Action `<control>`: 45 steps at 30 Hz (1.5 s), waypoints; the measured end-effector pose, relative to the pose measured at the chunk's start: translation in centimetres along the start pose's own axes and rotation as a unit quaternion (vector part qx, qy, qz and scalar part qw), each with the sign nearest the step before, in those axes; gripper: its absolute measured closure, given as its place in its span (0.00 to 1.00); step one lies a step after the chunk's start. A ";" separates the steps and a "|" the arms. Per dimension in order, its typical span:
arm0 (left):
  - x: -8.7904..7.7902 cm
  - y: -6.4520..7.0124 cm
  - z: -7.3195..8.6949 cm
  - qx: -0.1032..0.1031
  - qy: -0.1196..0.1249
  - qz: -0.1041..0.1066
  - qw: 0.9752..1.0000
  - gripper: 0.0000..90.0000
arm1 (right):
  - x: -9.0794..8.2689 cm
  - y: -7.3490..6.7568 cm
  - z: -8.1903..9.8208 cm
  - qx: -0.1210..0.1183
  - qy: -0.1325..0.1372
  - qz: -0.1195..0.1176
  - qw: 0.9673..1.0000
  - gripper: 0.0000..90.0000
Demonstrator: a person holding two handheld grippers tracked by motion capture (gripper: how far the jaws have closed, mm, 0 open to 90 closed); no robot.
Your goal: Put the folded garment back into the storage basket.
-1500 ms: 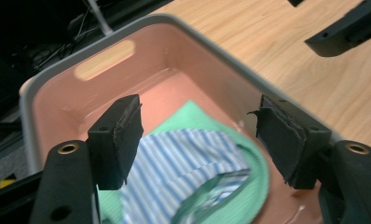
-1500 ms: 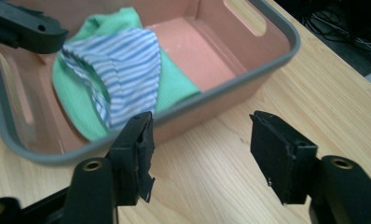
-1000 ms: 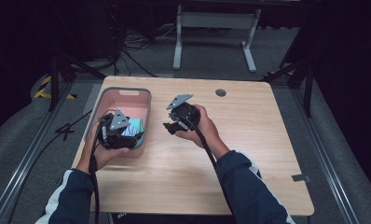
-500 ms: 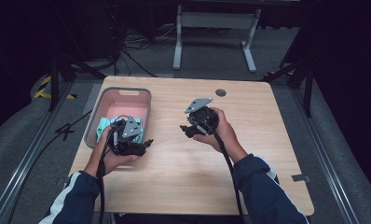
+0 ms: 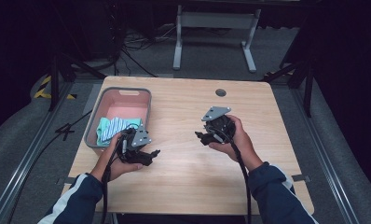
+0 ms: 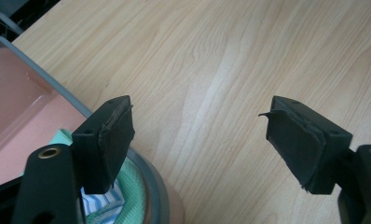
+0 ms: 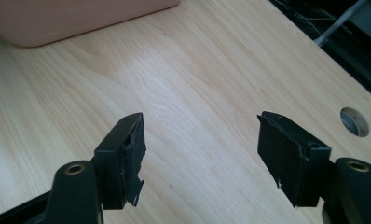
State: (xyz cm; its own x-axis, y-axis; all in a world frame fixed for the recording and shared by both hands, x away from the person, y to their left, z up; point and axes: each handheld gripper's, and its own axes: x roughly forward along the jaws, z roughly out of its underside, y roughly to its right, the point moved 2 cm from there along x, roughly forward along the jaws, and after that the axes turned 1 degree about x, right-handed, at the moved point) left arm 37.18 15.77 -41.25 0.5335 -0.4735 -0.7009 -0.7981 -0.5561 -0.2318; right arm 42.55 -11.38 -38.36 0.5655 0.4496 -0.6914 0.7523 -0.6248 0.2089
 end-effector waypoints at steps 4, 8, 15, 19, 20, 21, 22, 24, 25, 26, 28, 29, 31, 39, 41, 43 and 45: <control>0.2 0.5 0.2 0.008 -0.003 0.002 1.000 0.26 | -0.3 0.0 1.2 -0.003 -0.007 0.004 1.000 0.36; 0.5 1.2 0.3 0.024 -0.011 0.003 1.000 0.26 | -1.0 0.0 2.4 -0.005 -0.009 0.002 1.000 0.36; 1.0 3.2 0.8 0.052 -0.019 0.022 0.998 0.25 | -2.3 -0.1 5.3 0.004 -0.008 0.006 1.000 0.35; 1.4 3.8 1.2 0.061 -0.026 0.025 0.997 0.25 | -2.7 -0.1 7.4 0.005 -0.018 0.016 1.000 0.35; 1.5 3.9 1.4 0.059 -0.026 0.024 0.998 0.26 | -2.8 0.0 7.9 0.005 -0.020 0.018 1.000 0.35; 1.8 4.0 1.6 0.062 -0.032 0.025 0.997 0.26 | -2.9 0.1 8.4 0.007 -0.020 0.020 1.000 0.35; 2.0 4.1 1.7 0.065 -0.033 0.024 0.997 0.26 | -3.0 0.2 9.2 0.015 -0.023 0.019 0.999 0.35; 2.2 4.2 1.9 0.066 -0.036 0.027 0.997 0.26 | -3.1 0.3 9.7 0.017 -0.024 0.020 0.999 0.35; 2.4 4.2 2.1 0.066 -0.040 0.029 0.997 0.26 | -3.2 0.3 10.3 0.022 -0.026 0.020 0.999 0.35; 2.6 4.4 2.3 0.062 -0.044 0.028 0.997 0.26 | -3.2 0.3 10.9 0.026 -0.027 0.019 0.999 0.35; 2.8 4.5 2.5 0.063 -0.044 0.035 0.996 0.26 | -3.4 0.4 11.8 0.028 -0.028 0.019 0.999 0.35; 3.0 4.5 2.6 0.063 -0.045 0.036 0.996 0.26 | -3.4 0.4 12.3 0.030 -0.027 0.020 0.999 0.35; 3.2 4.7 3.0 0.065 -0.055 0.032 0.996 0.26 | -3.6 0.5 13.5 0.039 -0.027 0.021 0.999 0.35; 4.0 5.1 4.1 0.050 -0.062 0.048 0.996 0.25 | -4.6 1.0 17.3 0.079 -0.033 0.033 0.996 0.35; 4.1 5.0 4.2 0.047 -0.058 0.056 0.996 0.25 | -4.8 1.2 18.6 0.090 -0.033 0.031 0.995 0.35; 4.1 5.0 4.4 0.033 -0.053 0.063 0.996 0.25 | -5.1 1.3 19.7 0.104 -0.032 0.034 0.993 0.35; 4.2 4.9 4.8 0.008 -0.042 0.077 0.996 0.25 | -5.3 1.3 20.6 0.115 -0.030 0.035 0.992 0.35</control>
State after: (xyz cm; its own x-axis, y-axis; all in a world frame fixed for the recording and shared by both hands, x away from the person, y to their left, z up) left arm 34.16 14.34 -48.51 0.3802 -0.4929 -0.7826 -0.8730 -0.4707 -0.1277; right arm 33.59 -27.75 -48.71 0.5876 0.3661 -0.7216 0.6110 -0.7854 0.0991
